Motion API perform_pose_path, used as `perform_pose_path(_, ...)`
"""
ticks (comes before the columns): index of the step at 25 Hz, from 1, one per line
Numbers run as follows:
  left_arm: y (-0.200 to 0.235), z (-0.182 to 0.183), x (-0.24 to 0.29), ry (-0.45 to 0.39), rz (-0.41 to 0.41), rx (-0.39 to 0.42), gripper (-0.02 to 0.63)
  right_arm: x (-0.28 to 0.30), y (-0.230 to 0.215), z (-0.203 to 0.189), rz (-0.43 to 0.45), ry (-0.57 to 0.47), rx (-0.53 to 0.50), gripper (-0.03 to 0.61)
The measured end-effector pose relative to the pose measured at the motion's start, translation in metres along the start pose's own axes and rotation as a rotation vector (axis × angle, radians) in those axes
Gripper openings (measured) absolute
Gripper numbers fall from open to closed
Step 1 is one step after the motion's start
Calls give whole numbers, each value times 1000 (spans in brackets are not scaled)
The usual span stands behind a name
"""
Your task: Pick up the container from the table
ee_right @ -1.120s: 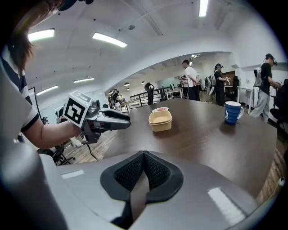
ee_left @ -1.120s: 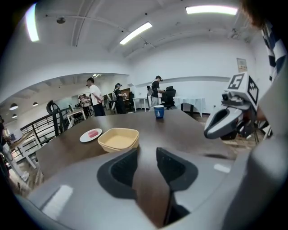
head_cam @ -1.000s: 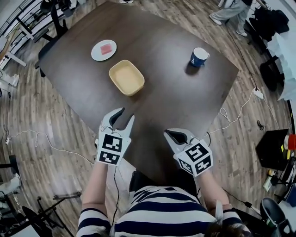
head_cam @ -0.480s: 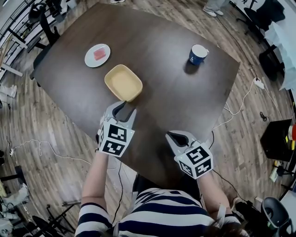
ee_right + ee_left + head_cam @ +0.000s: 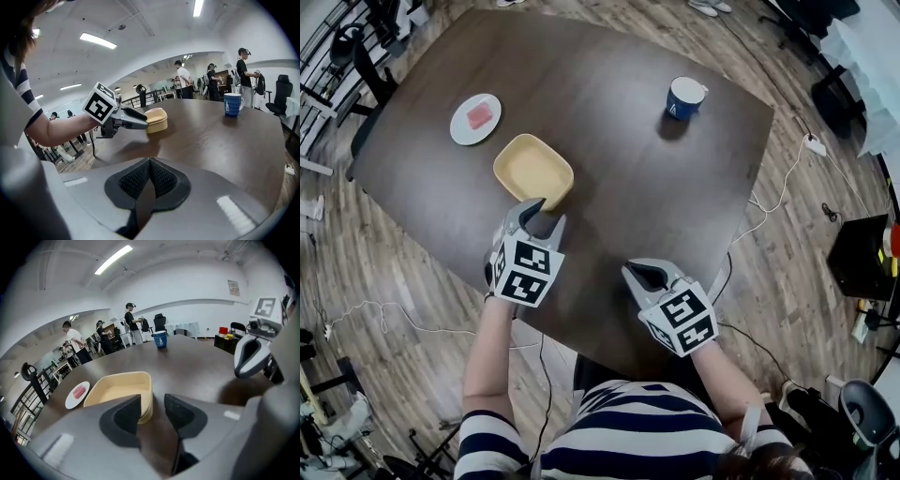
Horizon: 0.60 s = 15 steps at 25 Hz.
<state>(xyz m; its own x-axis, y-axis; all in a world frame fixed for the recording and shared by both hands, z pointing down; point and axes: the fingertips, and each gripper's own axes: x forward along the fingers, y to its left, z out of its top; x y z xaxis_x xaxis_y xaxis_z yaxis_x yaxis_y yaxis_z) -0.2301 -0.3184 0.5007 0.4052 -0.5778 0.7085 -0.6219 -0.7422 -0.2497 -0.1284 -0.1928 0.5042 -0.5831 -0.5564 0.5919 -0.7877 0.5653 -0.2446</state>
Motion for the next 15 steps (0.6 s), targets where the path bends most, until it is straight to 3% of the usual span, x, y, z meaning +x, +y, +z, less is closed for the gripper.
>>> perform_pose_path(15, -4, -5, 25, 91, -24, 77, 0, 7, -8, -6, -16, -2, 23, -5)
